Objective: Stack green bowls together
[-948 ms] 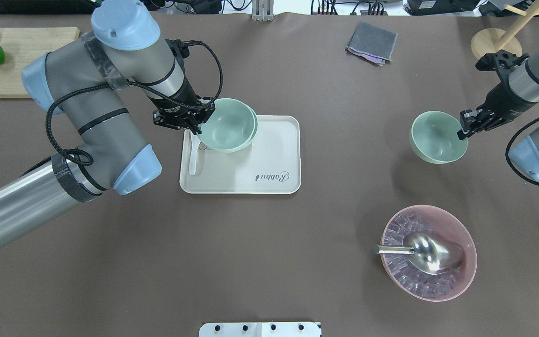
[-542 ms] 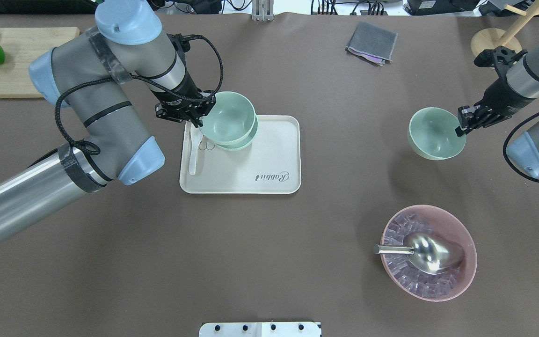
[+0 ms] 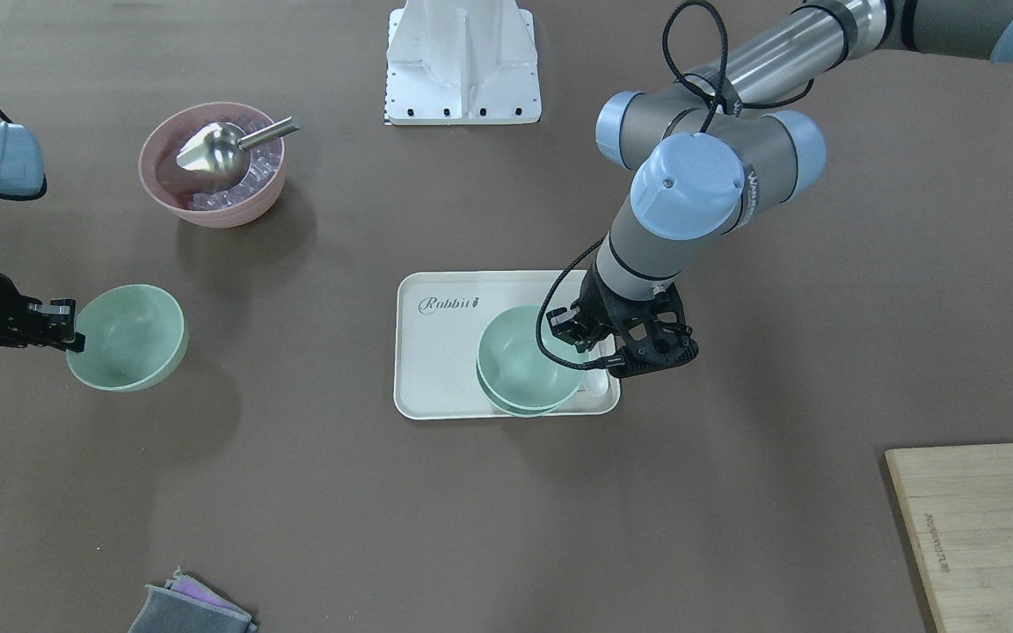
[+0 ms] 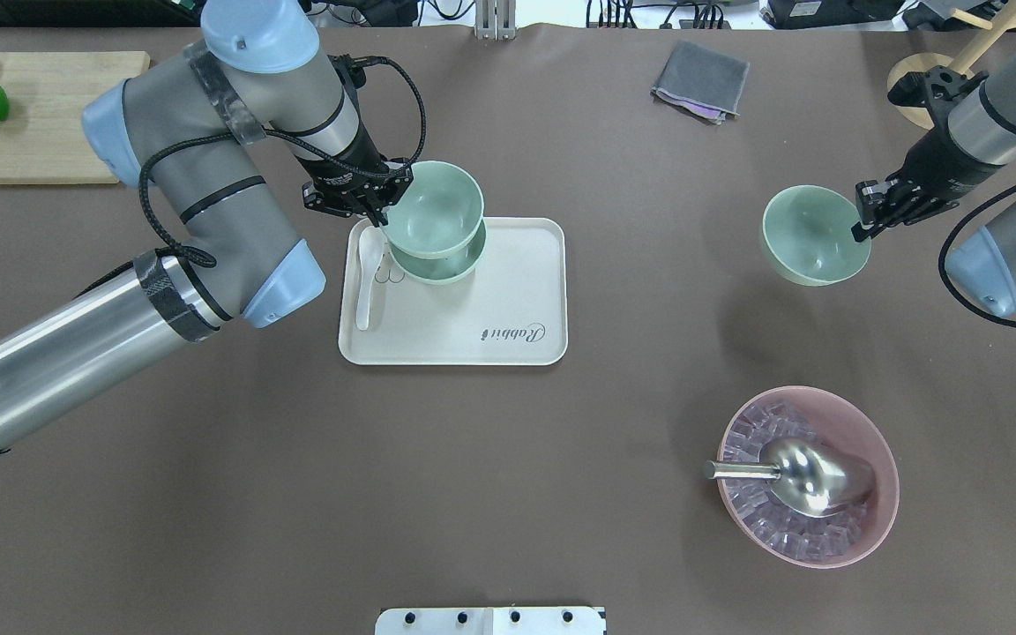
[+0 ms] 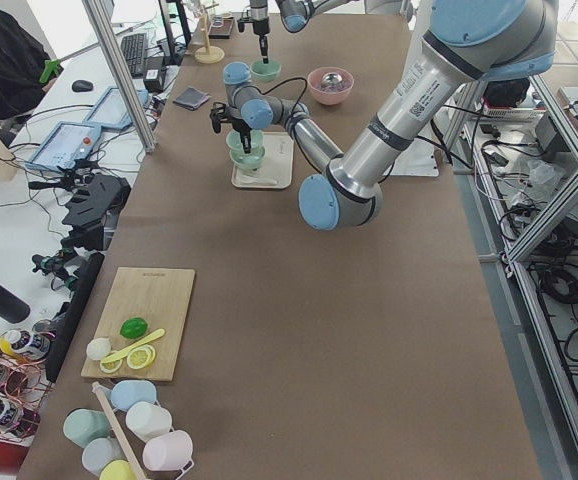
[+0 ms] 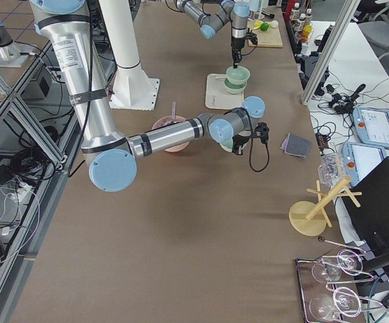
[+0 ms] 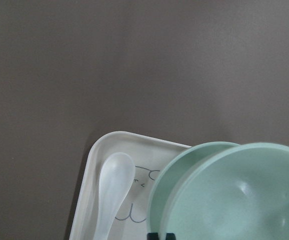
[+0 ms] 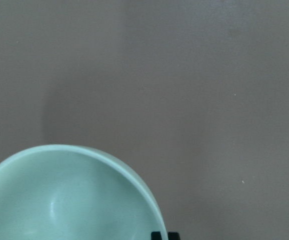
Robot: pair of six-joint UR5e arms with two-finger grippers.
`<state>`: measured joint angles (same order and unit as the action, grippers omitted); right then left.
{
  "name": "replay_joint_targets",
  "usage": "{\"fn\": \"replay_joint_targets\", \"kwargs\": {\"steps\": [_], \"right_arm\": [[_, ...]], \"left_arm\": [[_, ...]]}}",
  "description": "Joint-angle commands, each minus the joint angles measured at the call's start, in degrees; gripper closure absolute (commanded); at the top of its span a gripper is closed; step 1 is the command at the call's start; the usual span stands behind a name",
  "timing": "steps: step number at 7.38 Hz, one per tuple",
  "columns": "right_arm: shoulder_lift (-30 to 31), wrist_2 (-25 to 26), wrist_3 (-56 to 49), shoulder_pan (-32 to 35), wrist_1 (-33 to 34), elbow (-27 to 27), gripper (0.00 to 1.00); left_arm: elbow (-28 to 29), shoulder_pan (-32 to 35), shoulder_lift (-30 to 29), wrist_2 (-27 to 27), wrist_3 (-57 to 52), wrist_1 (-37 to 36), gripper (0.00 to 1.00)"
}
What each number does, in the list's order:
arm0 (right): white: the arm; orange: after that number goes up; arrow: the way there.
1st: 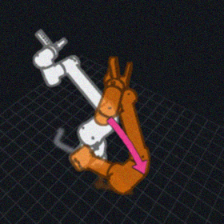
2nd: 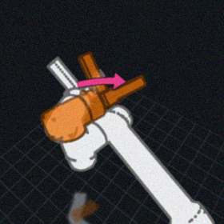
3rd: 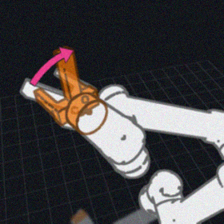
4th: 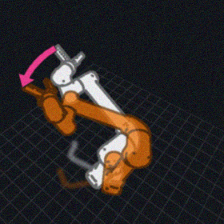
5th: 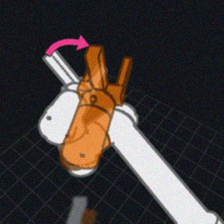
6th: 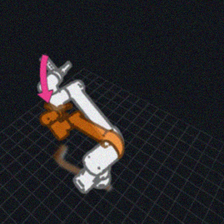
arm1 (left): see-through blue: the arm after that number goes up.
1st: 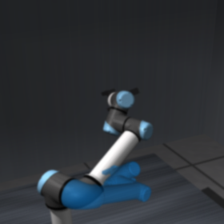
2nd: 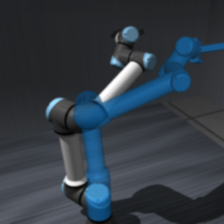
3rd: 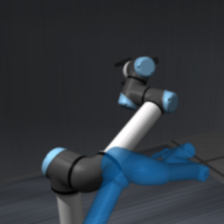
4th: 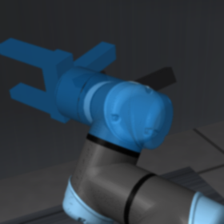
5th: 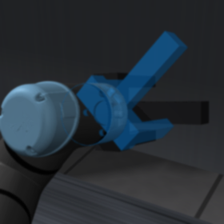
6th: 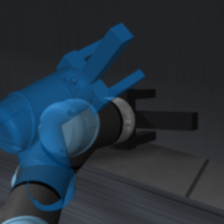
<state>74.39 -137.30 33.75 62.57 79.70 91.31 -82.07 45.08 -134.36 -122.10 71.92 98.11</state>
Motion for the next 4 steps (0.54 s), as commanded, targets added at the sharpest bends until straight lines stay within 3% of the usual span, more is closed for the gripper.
{"fn": "replay_joint_targets", "kwargs": {"steps": [1,4], "right_arm": [[-0.1,0.1,0.0,0.0,0.0,0.0,1.00],[0.0,0.1,0.0,0.0,0.0,0.0,1.00]], "left_arm": [[0.8,0.0,0.0,0.0,0.1,0.6,1.00],[1.6,0.0,-0.6,0.0,0.2,1.0,1.00]]}}
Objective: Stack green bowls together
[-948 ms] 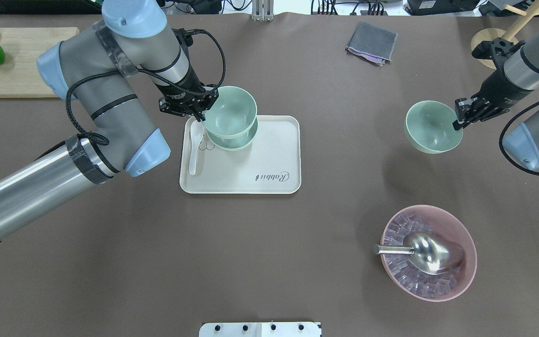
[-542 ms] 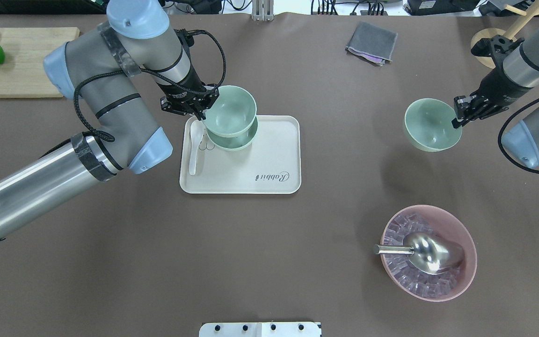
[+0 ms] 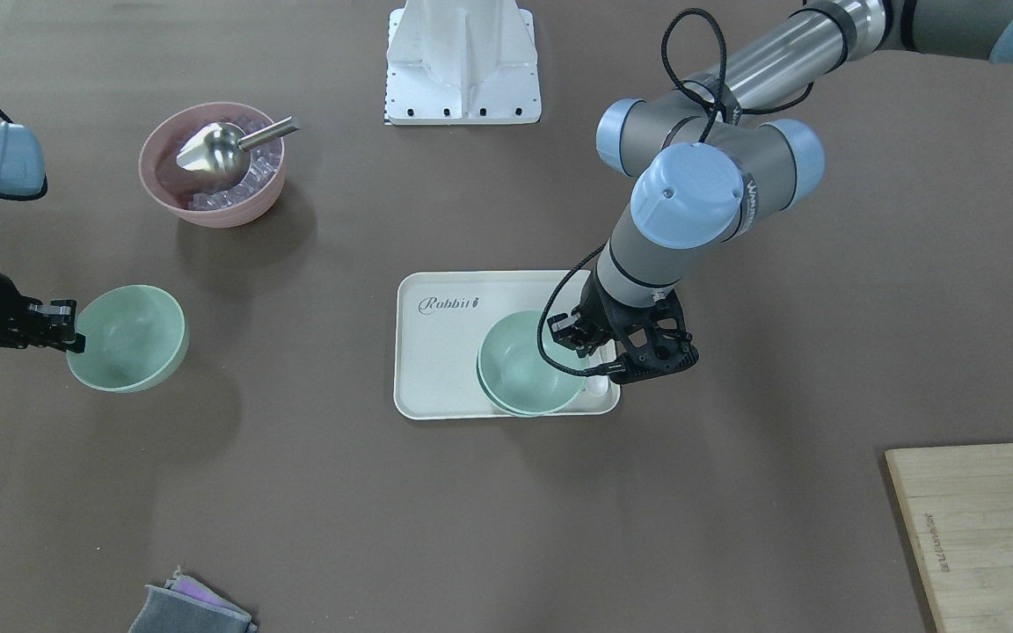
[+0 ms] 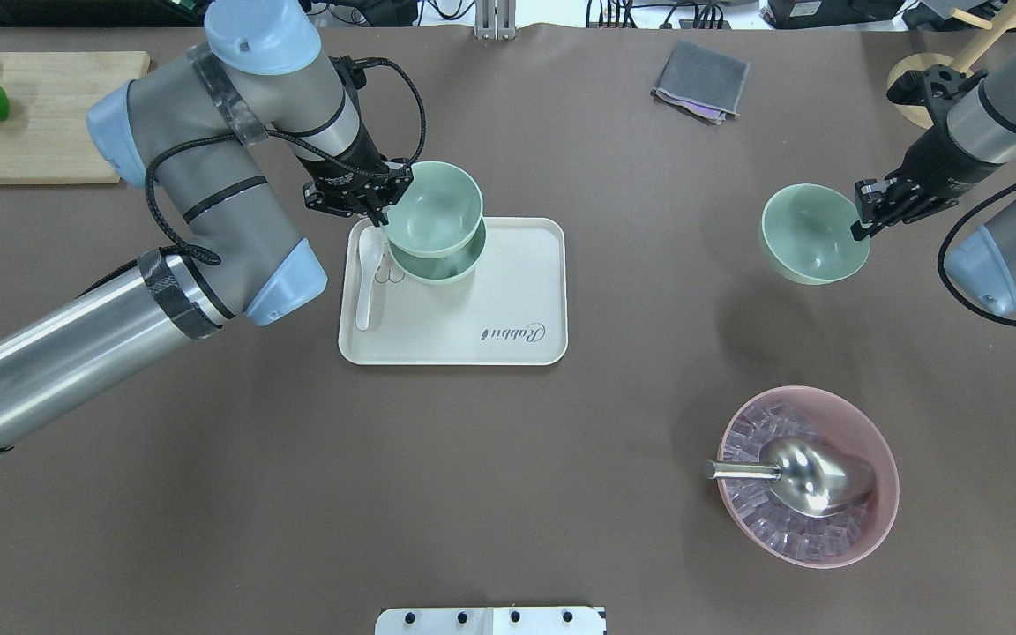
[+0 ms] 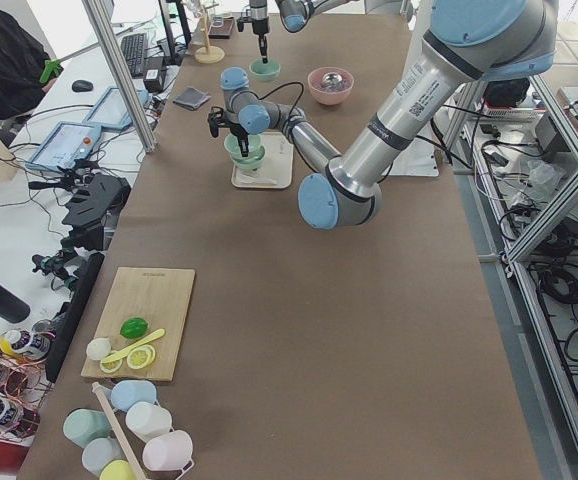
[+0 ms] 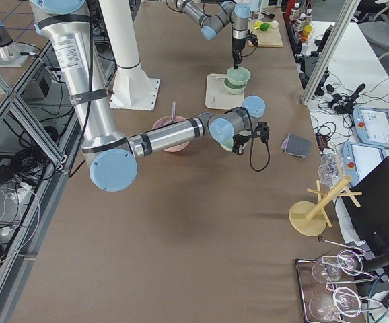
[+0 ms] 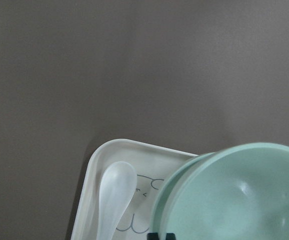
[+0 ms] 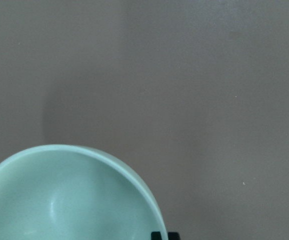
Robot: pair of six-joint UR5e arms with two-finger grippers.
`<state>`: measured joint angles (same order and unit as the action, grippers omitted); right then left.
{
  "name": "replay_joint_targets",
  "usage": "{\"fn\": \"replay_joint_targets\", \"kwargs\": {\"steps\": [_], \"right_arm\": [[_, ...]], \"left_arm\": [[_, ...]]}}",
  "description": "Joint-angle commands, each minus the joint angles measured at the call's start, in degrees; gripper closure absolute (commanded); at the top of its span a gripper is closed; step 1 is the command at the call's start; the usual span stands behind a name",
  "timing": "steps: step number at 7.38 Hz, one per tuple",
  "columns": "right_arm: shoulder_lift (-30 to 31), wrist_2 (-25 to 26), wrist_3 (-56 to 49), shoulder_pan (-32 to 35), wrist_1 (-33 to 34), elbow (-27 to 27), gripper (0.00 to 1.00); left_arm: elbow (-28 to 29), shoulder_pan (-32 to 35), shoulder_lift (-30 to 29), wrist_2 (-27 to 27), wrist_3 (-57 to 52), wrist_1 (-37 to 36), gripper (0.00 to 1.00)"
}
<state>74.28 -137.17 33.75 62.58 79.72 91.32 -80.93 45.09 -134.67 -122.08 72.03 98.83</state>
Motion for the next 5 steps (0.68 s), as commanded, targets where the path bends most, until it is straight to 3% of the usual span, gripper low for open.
{"fn": "replay_joint_targets", "kwargs": {"steps": [1,5], "right_arm": [[0.1,0.1,0.0,0.0,0.0,0.0,1.00],[0.1,0.1,0.0,0.0,0.0,0.0,1.00]], "left_arm": [[2.4,0.0,-1.0,0.0,0.0,2.0,1.00],[2.9,0.0,-1.1,0.0,0.0,2.3,1.00]]}}
